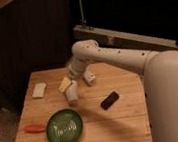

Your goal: Place the ceramic cup in the ceramic bowl

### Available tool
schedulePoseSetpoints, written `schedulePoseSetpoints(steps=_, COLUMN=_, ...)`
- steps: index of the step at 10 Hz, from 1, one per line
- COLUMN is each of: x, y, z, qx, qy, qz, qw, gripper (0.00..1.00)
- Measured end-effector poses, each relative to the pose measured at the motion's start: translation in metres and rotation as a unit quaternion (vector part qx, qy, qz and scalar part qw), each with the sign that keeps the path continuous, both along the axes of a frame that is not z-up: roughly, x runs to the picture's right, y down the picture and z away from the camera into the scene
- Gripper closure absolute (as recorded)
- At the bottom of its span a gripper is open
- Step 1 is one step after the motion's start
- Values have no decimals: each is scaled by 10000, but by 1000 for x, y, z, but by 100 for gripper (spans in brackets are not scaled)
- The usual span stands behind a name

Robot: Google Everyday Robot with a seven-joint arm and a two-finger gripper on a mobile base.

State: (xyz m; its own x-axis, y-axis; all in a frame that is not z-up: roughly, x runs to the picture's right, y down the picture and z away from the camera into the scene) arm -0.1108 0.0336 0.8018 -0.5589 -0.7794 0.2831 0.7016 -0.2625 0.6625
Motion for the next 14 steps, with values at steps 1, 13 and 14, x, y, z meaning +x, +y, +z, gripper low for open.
schedulePoseSetpoints(steps=1, x=2, y=-4, z=4, qx=88, qy=502, qz=130, qw=9986, gripper=20)
schedulePoseSetpoints(steps=13, x=22, y=5, z=35, qx=-260, qy=1614, qz=937, qw=9821, gripper=20)
schedulePoseSetpoints(steps=14, x=24, y=6, z=35, qx=-278, qy=1644, qz=992, qw=9810, gripper=20)
